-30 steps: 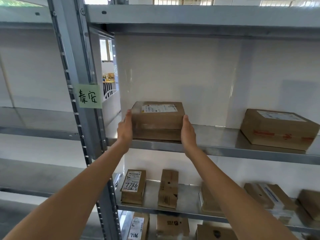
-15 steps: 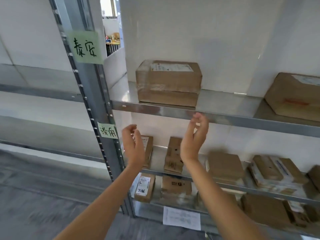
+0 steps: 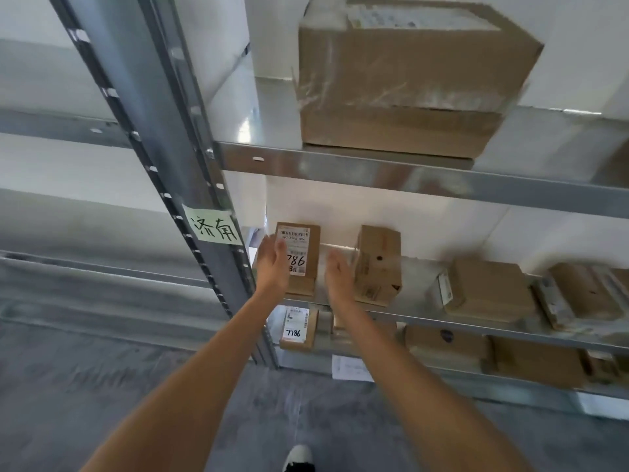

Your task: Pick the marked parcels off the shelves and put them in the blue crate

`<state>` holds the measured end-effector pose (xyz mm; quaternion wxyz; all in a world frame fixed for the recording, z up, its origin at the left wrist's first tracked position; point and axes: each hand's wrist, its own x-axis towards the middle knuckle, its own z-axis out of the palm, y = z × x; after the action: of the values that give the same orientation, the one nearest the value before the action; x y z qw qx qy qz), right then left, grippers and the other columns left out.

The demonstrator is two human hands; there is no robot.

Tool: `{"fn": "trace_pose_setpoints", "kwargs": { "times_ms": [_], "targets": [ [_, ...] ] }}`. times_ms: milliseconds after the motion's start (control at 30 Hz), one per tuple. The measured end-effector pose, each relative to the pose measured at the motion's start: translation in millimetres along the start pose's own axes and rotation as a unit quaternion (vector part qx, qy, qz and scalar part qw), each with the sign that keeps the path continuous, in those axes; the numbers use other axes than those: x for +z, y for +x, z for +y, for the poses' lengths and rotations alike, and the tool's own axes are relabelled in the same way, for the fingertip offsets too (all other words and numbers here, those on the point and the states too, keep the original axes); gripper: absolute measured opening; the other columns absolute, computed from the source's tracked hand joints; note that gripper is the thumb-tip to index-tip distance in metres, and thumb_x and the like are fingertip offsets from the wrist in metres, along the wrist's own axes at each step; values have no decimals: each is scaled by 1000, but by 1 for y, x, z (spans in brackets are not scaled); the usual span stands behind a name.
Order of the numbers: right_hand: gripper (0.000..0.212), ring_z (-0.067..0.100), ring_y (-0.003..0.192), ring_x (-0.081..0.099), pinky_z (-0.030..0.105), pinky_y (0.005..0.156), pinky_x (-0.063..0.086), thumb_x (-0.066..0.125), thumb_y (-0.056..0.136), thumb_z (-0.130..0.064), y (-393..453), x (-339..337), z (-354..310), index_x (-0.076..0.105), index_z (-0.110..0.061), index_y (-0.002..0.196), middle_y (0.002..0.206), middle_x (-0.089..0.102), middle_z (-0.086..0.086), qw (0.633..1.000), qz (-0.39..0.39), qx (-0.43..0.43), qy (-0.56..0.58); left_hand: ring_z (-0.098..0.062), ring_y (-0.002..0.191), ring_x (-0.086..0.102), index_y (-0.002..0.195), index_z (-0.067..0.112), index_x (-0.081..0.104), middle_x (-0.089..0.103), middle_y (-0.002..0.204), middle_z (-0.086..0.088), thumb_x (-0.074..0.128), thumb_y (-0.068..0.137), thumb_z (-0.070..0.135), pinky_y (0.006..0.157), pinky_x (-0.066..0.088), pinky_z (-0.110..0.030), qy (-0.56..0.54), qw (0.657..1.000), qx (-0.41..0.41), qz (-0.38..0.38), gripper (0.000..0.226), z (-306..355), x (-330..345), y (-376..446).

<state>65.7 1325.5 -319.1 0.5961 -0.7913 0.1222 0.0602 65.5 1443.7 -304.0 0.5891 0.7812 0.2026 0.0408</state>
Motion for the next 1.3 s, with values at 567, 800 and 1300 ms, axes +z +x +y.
{"fn": "trace_pose_setpoints", "kwargs": {
  "times_ms": [567,800,1300],
  "targets": [
    [39,12,116,62,31,96,54,27,108,-27,4,33,38,49,-22,140,126,65,0,985,-27,10,171,-18,88,72,112,26,69,76,93,1,37,98,49,67,53,-25,-202,964,-174,0,42,-34,3,22],
    [43,17,126,56,31,95,54,27,108,-18,-23,28,39,34,-12,150,140,54,8,973,25,-66,218,-14,80,73,111,20,70,76,92,1,43,99,39,59,55,-20,-279,949,-140,39,35,-32,10,0],
    [42,19,117,57,23,91,46,27,107,-30,8,28,24,46,-15,141,132,60,7,994,7,87,61,-24,94,66,107,23,63,70,110,-11,29,100,51,86,54,-37,-172,958,-227,23,45,-25,8,19]
  ]
}}
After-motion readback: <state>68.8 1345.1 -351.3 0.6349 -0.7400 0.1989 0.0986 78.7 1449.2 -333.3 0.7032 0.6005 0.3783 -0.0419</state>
